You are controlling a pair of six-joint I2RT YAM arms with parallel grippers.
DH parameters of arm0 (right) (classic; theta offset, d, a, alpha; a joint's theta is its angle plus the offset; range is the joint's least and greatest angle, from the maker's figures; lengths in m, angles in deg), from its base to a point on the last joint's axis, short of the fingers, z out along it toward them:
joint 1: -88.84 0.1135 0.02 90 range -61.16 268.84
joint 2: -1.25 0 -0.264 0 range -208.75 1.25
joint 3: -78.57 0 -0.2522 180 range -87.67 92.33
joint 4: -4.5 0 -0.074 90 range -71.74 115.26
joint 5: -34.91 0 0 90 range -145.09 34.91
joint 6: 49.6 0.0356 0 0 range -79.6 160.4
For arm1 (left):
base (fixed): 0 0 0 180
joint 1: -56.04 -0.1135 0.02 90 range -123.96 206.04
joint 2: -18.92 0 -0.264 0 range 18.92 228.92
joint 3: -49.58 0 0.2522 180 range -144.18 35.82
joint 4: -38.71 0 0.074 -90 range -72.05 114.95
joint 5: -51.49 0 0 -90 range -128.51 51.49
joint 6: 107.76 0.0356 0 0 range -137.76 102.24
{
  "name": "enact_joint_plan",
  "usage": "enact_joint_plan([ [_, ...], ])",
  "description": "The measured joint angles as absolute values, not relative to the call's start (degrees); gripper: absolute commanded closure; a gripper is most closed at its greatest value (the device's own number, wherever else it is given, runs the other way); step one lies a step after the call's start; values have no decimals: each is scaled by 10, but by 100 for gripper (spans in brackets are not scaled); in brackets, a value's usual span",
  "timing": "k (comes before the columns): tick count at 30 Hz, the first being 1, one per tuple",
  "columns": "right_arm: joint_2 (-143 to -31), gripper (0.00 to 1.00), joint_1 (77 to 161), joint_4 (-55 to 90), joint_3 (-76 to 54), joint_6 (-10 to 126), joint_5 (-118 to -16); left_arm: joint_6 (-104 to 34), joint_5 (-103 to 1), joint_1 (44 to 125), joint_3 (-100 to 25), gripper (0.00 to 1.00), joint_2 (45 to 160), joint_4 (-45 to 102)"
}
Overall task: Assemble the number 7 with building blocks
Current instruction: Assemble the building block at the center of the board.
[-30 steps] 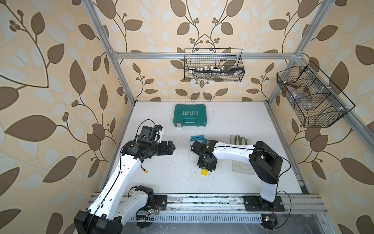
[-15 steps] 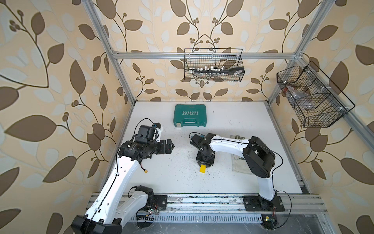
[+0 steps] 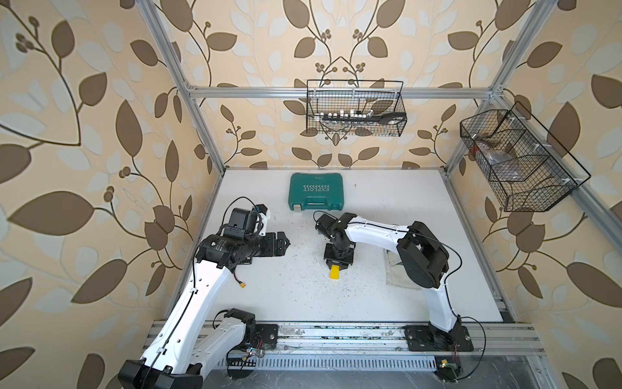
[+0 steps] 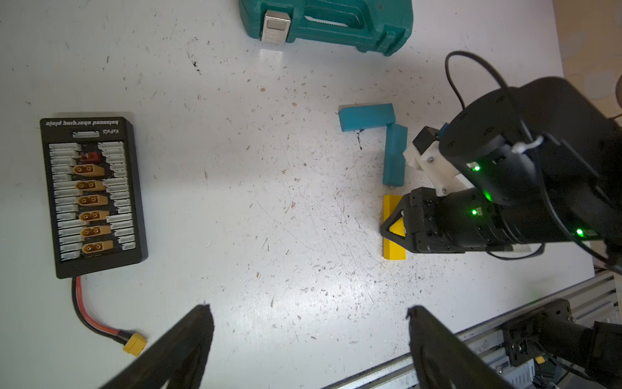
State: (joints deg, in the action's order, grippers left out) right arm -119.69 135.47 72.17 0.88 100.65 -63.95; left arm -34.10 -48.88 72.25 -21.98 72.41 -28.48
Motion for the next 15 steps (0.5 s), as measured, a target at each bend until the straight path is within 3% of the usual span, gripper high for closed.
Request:
enact_joint_plan([
  [15, -1203, 60, 1339, 721, 17, 993, -648, -344, -475, 722, -220, 7, 713, -285],
])
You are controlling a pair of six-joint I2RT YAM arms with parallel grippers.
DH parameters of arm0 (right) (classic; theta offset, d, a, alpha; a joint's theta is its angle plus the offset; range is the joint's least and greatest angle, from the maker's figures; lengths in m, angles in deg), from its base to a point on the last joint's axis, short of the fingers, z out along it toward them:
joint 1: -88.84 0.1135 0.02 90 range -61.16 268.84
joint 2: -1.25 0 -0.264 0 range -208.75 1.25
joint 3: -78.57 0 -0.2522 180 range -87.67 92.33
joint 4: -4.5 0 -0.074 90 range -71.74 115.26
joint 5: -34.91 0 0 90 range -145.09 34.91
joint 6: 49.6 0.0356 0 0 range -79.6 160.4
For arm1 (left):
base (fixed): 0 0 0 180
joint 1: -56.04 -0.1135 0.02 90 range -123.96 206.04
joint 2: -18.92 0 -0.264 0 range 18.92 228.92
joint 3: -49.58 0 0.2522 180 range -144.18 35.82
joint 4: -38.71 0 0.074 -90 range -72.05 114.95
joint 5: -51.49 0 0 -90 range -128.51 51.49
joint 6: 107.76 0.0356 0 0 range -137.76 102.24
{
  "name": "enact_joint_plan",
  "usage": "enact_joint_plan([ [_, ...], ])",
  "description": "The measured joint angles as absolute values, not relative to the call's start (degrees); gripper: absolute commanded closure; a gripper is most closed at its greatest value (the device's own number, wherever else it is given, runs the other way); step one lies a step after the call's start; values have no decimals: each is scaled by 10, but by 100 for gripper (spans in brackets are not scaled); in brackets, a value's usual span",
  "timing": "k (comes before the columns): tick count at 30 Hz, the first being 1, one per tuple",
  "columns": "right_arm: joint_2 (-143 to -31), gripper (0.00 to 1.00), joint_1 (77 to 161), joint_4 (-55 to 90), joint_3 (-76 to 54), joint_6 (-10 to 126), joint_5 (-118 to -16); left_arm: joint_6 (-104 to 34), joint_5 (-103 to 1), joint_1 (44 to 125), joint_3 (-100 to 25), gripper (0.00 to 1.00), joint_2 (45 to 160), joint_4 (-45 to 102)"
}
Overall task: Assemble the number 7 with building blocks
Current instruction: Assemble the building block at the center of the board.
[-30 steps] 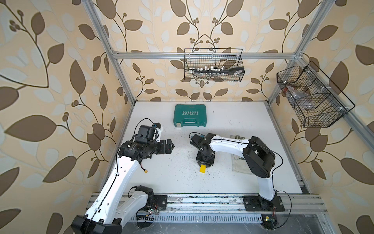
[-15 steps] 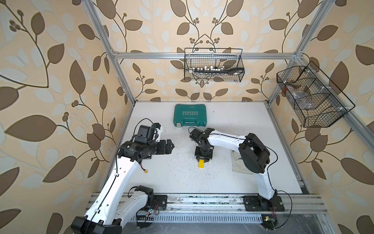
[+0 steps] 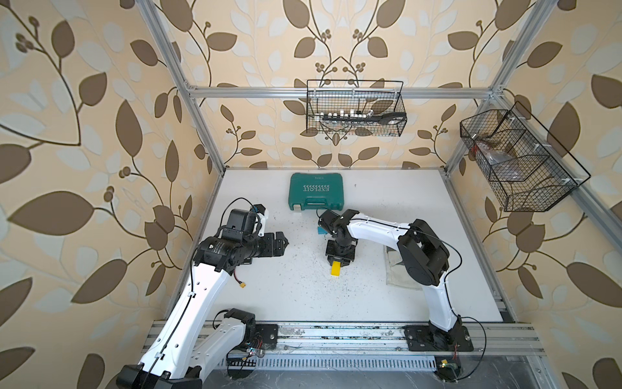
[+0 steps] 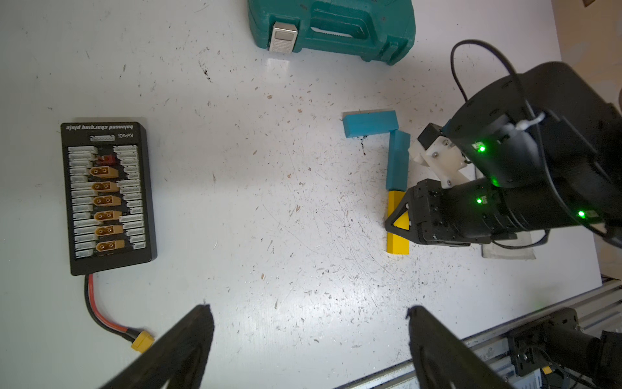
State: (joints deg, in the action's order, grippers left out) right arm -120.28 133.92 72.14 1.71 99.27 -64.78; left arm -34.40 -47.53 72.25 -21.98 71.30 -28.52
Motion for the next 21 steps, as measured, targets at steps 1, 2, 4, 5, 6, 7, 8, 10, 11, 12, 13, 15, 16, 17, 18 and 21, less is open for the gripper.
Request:
enact_joint_plan([
  [1, -1203, 59, 1339, 721, 17, 993, -648, -344, -475, 722, -220, 8, 713, -285],
  [2, -1203, 59, 1339, 721, 17, 993, -648, -344, -475, 722, -220, 7, 712, -285],
  [4, -1203, 59, 1339, 720, 17, 995, -650, -344, -475, 722, -220, 7, 711, -286],
  [5, -1203, 59, 1339, 720, 17, 996, -652, -344, -475, 722, -220, 8, 710, -286],
  [6, -1203, 59, 1338, 719, 17, 997, -652, -344, -474, 722, -220, 8, 709, -286],
  [7, -1203, 59, 1338, 719, 17, 1000, -653, -344, -474, 722, -220, 8, 707, -286],
  [8, -1203, 59, 1338, 719, 17, 1002, -654, -344, -474, 722, -220, 8, 706, -286],
  [10, -1203, 59, 1337, 718, 17, 1004, -655, -344, -474, 722, -220, 8, 705, -287],
  [11, -1203, 58, 1337, 718, 17, 1006, -656, -344, -474, 722, -220, 8, 705, -287],
  [12, -1203, 56, 1337, 718, 17, 1006, -656, -344, -473, 722, -220, 8, 705, -287],
  [13, -1203, 50, 1337, 716, 17, 1007, -657, -344, -473, 722, -220, 8, 705, -287],
  [15, -1203, 24, 1337, 710, 18, 1008, -661, -344, -473, 722, -220, 8, 705, -287],
  [16, -1203, 4, 1337, 705, 19, 1012, -664, -344, -473, 722, -220, 8, 705, -287],
  [17, -1203, 1, 1337, 698, 21, 1015, -667, -344, -473, 722, -220, 8, 705, -287],
  [18, -1201, 1, 1338, 693, 21, 1017, -668, -344, -472, 722, -220, 8, 705, -287],
  [21, -1195, 0, 1341, 695, 20, 1021, -662, -345, -470, 722, -220, 5, 705, -286],
])
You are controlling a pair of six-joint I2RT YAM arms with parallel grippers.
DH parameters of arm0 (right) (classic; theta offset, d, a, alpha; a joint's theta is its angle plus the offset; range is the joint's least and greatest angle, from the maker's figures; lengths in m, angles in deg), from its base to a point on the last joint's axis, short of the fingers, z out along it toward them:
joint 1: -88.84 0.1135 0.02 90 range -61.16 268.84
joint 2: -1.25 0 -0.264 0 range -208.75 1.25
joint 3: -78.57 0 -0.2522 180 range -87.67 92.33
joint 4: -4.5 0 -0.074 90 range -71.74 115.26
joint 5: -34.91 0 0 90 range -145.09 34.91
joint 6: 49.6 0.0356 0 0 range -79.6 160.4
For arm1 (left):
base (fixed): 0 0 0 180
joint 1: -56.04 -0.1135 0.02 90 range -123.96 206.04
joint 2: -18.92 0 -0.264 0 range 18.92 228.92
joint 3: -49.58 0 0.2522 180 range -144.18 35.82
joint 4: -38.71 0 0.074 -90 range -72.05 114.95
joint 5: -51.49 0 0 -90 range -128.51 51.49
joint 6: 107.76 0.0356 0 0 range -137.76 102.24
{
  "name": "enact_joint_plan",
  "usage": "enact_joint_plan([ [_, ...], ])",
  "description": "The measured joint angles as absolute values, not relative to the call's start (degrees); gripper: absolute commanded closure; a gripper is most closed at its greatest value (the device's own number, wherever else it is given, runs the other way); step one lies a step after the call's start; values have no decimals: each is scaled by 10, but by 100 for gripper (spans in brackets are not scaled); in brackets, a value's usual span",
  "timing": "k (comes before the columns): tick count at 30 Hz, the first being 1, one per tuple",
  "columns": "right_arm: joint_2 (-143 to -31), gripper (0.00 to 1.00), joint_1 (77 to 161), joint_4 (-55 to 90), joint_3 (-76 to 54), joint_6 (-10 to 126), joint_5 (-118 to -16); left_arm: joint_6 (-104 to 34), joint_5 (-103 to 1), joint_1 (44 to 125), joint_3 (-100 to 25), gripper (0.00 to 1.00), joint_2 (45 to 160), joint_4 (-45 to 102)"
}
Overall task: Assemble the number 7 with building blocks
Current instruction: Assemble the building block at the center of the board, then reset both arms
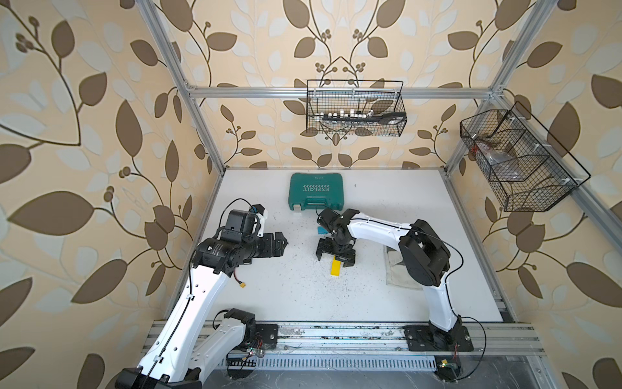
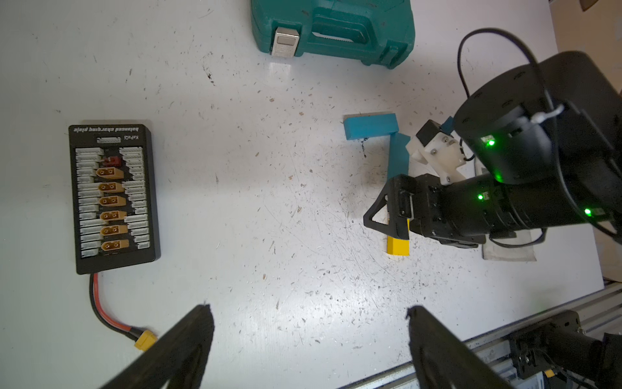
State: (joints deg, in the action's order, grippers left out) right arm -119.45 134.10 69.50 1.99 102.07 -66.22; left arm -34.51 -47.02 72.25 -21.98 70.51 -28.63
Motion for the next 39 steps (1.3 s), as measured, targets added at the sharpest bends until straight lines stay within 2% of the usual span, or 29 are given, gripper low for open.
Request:
enact_joint_plan([
  [1, -1190, 0, 1342, 699, 18, 1022, -658, -346, -470, 722, -220, 2, 706, -286],
  [3, -1163, 1, 1342, 706, 9, 1023, -648, -348, -463, 722, -220, 1, 711, -282],
  [7, -1010, 1, 1310, 695, -36, 983, -637, -341, -428, 722, -242, 1, 778, -269],
  [9, -910, 0, 1232, 651, -65, 917, -663, -330, -408, 717, -266, 1, 835, -245],
  [11, -844, 0, 1108, 615, -77, 830, -678, -314, -402, 692, -267, 1, 886, -184],
  [14, -811, 1, 954, 539, -134, 699, -668, -299, -427, 600, -235, 1, 927, -92],
  [17, -807, 0, 864, 436, -267, 599, -664, -284, -447, 503, -210, 1, 973, -10],
  [19, -805, 1, 831, 354, -366, 551, -651, -270, -448, 470, -194, 1, 1007, 44],
  [23, -798, 0, 804, 198, -503, 497, -609, -259, -446, 464, -131, 1, 1059, 173],
  [29, -793, 0, 801, 10, -531, 491, -602, -253, -447, 455, -44, 1, 1086, 309],
  [35, -732, 0, 817, -88, -607, 482, -598, -250, -466, 451, 16, 1, 1083, 403],
  [39, -751, 1, 835, -153, -665, 473, -577, -244, -480, 453, 27, 1, 1079, 463],
])
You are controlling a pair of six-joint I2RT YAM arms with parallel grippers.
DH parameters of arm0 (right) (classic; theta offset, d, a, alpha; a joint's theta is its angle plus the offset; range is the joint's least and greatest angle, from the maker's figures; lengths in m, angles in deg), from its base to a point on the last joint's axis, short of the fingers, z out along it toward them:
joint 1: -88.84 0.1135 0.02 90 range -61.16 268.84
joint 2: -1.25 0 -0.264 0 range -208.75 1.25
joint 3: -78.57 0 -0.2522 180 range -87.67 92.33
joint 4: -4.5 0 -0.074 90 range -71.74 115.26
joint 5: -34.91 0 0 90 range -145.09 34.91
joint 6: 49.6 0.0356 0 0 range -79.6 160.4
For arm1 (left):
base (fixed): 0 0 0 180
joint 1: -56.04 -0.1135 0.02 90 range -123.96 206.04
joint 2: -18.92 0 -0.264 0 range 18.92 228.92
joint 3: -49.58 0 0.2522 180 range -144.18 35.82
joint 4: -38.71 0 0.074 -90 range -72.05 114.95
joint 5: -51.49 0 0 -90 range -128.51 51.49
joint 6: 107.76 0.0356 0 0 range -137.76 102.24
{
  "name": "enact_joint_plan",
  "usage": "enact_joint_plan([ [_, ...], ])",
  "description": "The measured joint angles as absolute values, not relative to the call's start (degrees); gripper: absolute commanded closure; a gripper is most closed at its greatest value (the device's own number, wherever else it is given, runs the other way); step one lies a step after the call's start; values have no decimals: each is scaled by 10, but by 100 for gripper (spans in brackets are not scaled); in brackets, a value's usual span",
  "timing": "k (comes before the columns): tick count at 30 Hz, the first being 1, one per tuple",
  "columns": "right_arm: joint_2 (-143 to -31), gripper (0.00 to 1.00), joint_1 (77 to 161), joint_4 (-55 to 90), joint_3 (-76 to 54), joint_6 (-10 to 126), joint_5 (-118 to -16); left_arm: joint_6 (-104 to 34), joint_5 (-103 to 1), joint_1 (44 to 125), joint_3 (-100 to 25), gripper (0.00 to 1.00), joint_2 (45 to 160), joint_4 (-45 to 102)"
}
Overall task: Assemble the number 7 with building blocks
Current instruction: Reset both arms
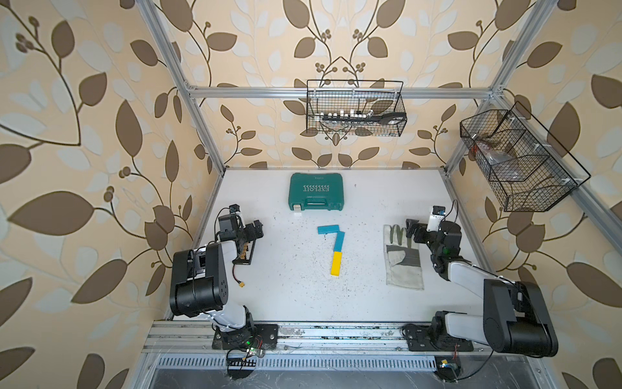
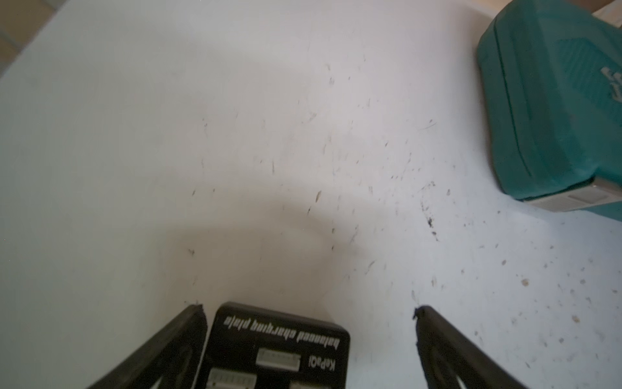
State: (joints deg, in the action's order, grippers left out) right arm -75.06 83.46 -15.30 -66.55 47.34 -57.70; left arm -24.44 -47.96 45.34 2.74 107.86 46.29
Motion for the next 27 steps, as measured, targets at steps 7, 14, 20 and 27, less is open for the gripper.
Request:
enact_joint_plan([
  [7, -858, 1, 887, -247, -671, 428, -555, -221, -454, 496, 126, 1, 1057, 597],
  [14, -856, 1, 887, -266, -670, 414, -554, -221, -445, 496, 126, 1, 1057, 628],
  [20, -856, 0, 887, -265, -669, 410, -554, -220, -445, 496, 126, 1, 1057, 637],
  [27, -856, 0, 886, -265, -661, 409, -555, -220, -444, 496, 126, 1, 1057, 637],
])
